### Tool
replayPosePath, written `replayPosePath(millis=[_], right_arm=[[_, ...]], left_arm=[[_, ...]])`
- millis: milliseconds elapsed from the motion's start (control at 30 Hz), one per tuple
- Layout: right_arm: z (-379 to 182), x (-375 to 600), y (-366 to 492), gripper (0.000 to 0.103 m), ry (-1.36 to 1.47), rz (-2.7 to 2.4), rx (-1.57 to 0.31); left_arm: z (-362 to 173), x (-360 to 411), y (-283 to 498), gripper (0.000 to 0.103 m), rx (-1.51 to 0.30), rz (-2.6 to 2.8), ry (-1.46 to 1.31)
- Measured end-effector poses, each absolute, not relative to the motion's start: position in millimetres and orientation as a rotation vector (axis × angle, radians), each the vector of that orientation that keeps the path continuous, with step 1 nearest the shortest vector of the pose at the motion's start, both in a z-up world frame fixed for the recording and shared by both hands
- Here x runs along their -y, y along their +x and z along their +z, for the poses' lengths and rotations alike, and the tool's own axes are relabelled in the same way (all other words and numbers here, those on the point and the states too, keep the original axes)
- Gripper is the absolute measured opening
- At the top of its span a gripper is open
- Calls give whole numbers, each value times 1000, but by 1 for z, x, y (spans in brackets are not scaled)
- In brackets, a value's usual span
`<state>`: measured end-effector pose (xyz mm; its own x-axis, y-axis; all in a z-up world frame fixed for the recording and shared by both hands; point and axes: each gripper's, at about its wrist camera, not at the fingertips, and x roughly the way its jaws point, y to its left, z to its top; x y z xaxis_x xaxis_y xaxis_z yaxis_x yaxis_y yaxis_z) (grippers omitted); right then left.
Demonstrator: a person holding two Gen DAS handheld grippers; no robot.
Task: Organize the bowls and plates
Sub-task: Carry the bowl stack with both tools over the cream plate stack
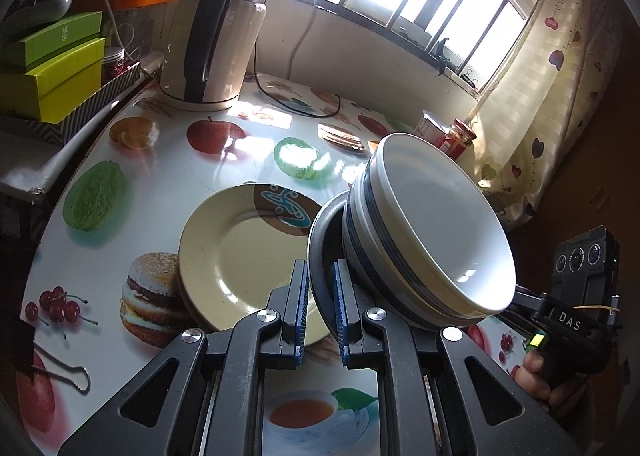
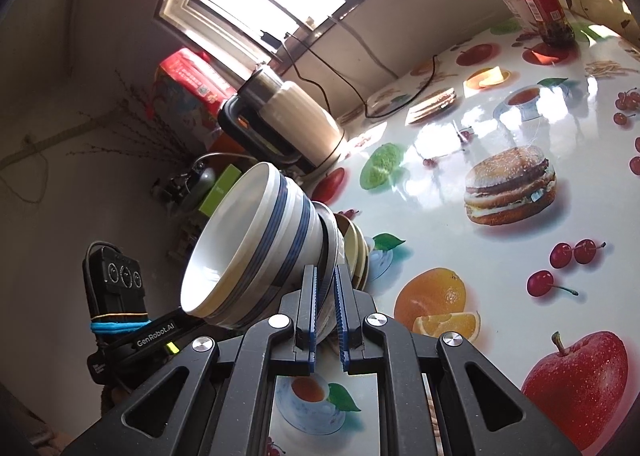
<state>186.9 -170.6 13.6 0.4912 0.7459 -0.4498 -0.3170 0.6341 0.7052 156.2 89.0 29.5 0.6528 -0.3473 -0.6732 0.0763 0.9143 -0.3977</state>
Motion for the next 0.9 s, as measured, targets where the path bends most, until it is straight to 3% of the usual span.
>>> replayPosePath(millis=[900], right_arm=[[-9,117,238,10,571,749,-892]], left_arm=[[10,-134,183,12,-841,-150,-378]])
